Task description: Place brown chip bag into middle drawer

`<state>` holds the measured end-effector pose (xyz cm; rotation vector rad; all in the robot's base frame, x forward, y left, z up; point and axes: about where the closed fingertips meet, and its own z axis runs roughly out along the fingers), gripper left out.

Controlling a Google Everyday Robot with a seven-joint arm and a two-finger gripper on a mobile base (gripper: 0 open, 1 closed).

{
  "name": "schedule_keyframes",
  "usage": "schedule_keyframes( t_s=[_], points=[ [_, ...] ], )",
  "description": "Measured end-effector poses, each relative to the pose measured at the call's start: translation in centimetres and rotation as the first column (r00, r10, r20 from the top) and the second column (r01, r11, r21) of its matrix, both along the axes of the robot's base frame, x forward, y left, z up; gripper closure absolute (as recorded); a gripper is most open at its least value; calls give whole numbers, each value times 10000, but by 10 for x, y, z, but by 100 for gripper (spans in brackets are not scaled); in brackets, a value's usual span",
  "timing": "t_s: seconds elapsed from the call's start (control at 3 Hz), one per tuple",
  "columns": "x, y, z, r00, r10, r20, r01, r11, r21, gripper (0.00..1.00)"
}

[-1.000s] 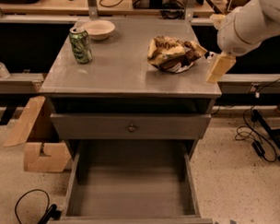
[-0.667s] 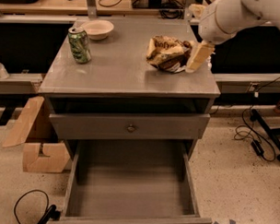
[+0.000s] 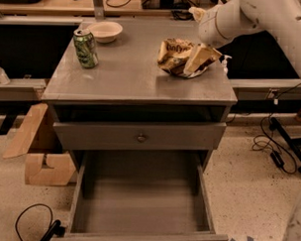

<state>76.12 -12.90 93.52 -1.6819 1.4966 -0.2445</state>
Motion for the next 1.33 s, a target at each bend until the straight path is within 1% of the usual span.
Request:
schedule_keyframes(
  t_s=[0.67, 1.0, 1.33],
  points=[
    [17, -6, -41, 9969, -443, -657, 489, 9963, 710, 0],
    [23, -5, -54, 9949, -500, -877, 594, 9924, 1082, 25],
    [25, -2, -58, 9943, -414, -979, 541, 9899, 1311, 49]
  ],
)
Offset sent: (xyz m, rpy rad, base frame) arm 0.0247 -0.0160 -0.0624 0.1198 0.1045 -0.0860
